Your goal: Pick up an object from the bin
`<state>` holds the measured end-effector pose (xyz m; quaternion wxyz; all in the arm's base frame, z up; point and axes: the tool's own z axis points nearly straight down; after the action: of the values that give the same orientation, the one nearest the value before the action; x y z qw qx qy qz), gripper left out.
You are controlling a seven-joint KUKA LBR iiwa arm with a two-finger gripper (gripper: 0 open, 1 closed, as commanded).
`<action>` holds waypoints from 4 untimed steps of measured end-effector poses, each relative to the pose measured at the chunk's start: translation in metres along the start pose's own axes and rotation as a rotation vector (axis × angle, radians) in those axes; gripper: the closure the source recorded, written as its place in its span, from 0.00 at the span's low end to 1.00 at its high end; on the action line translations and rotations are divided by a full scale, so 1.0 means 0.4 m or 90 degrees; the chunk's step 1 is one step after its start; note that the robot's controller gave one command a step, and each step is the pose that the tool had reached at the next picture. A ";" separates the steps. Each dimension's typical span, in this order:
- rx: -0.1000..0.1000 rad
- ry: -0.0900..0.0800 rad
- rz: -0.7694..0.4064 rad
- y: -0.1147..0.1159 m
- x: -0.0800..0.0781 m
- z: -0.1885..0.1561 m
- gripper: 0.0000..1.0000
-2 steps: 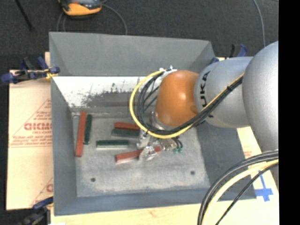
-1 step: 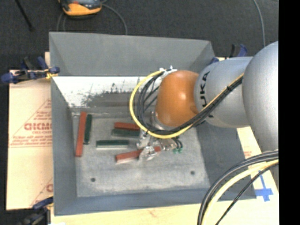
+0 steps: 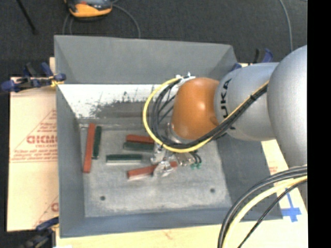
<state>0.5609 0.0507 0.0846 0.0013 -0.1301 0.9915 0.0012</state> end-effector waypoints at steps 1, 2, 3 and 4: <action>0.000 0.000 0.000 0.000 0.000 0.000 1.00; 0.000 0.000 0.001 0.000 0.000 0.000 1.00; 0.000 0.000 0.001 0.000 0.000 0.000 1.00; 0.000 0.000 0.002 0.000 0.000 0.000 1.00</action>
Offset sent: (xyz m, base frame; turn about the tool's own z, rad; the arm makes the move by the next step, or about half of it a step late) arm 0.0000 0.0000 0.0000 0.0000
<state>0.5609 0.0507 0.0846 0.0012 -0.1289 0.9917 0.0013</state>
